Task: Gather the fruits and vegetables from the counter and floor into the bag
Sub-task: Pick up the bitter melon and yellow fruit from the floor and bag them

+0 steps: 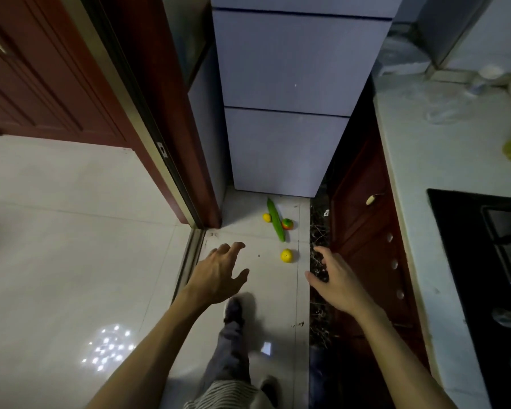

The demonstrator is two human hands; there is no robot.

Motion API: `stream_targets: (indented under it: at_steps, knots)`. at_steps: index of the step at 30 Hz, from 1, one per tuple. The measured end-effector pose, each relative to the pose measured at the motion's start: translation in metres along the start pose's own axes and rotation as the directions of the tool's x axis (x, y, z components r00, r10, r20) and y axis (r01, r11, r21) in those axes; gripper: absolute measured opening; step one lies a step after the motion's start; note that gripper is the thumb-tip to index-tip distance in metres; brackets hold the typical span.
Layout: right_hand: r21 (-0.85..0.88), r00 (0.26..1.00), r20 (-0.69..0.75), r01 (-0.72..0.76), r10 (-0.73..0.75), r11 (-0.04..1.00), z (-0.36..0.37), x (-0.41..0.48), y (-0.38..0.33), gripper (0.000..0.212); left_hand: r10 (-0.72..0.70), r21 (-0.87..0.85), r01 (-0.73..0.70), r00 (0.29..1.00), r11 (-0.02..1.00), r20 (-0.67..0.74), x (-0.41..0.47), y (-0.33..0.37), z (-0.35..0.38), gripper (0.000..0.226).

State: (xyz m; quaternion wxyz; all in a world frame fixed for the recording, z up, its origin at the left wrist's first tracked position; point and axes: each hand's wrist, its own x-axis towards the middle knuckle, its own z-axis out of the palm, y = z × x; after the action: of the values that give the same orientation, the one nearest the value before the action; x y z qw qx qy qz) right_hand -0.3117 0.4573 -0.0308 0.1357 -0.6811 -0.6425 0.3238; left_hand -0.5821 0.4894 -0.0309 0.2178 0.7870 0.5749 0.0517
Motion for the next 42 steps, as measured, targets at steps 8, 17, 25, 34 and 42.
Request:
stream_targets:
  at_steps: [8,17,25,34,42]
  knots:
    - [0.055,0.981,0.031,-0.193,0.192,0.980,0.004,0.111,0.009,0.062,0.084,-0.005,-0.084,0.990,0.996,0.110,0.141,-0.055,-0.002,0.061]
    - [0.144,0.934,0.058,-0.358,0.353,0.922,0.035,0.230,0.053,0.061,0.129,-0.017,-0.130,0.951,0.991,0.282,0.294,-0.109,0.035,0.059]
    - [0.258,0.851,0.138,-0.524,0.506,0.812,0.112,0.310,0.160,0.062,0.100,-0.052,-0.086,0.919,0.995,0.381,0.403,-0.144,0.157,0.061]
    - [0.216,0.789,0.195,-0.614,0.583,0.759,0.246,0.398,0.318,0.060,0.043,-0.042,-0.029,0.911,0.999,0.410,0.502,-0.177,0.351,0.063]
    - [0.178,0.790,0.186,-0.612,0.584,0.771,0.373,0.451,0.414,0.064,-0.022,-0.078,0.060,0.908,0.995,0.418,0.569,-0.216,0.525,0.072]
